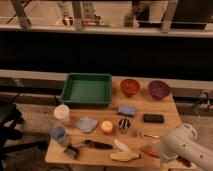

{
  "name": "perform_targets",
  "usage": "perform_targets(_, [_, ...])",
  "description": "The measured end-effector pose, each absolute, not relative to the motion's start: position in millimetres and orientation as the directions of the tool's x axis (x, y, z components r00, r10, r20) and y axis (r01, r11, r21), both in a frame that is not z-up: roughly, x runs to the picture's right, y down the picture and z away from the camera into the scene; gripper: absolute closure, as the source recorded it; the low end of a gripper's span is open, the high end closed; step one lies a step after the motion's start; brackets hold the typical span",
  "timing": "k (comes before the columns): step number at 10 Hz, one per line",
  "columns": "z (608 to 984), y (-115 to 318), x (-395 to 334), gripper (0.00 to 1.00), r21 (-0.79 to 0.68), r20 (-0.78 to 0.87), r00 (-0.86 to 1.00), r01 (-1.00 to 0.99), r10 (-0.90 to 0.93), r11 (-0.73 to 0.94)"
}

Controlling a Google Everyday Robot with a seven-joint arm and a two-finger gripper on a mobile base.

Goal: Place pepper in red bowl

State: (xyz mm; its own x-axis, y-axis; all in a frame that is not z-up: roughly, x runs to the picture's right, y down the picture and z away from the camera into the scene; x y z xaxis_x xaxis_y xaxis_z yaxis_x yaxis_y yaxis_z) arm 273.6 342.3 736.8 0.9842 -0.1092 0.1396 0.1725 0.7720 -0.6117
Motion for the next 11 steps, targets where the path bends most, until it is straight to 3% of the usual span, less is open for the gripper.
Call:
perform_targets(7, [745.5,336.5,287.1,0.21,-0.592,0.095,0.991,0.129,-0.090,0.795])
perform_targets(11, [747.4,335.9,288.1,0.53,-0.589,0.094,0.991,0.132,-0.095,0.798])
